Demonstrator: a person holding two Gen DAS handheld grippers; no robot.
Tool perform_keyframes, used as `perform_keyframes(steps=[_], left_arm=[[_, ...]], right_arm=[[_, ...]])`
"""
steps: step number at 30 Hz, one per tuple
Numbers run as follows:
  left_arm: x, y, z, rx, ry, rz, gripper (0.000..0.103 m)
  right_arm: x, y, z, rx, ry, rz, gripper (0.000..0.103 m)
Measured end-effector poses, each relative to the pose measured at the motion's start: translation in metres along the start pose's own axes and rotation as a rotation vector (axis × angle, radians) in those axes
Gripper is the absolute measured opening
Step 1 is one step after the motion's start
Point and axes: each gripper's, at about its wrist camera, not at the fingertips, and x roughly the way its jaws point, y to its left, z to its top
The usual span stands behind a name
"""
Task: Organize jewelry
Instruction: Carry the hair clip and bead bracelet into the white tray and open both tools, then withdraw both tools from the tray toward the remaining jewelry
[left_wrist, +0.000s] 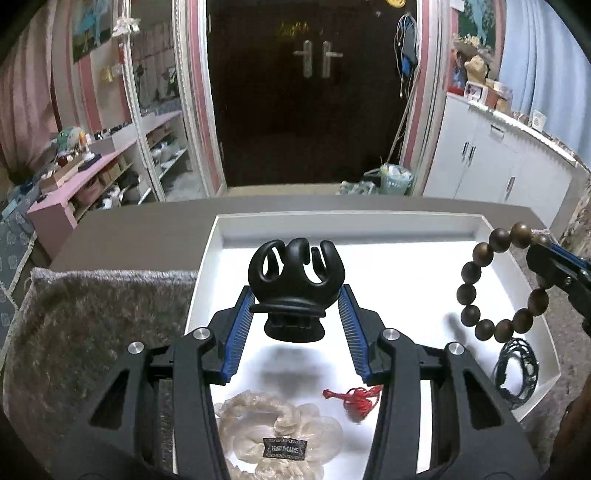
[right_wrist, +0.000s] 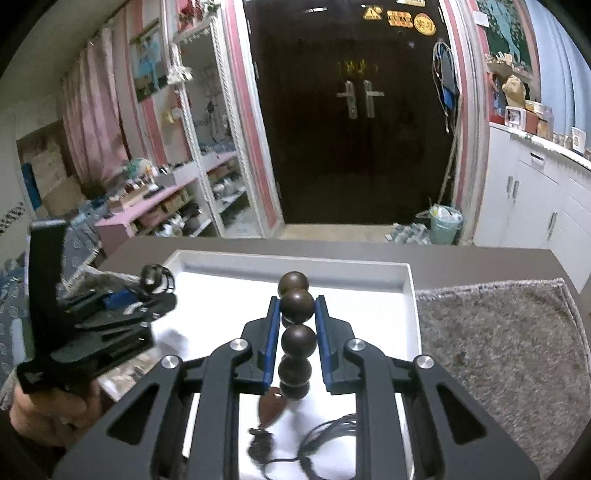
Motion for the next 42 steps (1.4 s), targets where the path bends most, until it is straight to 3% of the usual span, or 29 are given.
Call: perform_keyframes(steps=[9, 23, 32, 36, 42], left_arm=[[0.019, 0.004, -0.011, 0.007, 0.060, 0.037, 0.046], [0.029, -0.004, -0.007, 0.030, 0.097, 0.069, 0.047], [0.032, -0.004, -0.003, 0.032, 0.107, 0.067, 0.047], [0.034, -0.005, 0.000, 0.021, 0.111, 0.061, 0.057], [0.034, 0.001, 0.003, -0.020, 0.114, 0.022, 0.063]], right_arm=[[0.025, -0.018, -0.010, -0.013, 0.092, -0.131, 0.019], [0.049, -0.040, -0.028, 0.030, 0.191, -0.183, 0.019], [0.050, -0.039, -0.030, 0.032, 0.197, -0.185, 0.021], [0.047, -0.039, -0.029, 0.040, 0.189, -0.173, 0.027], [0.016, -0.032, -0.011, 0.052, 0.090, -0.141, 0.034]])
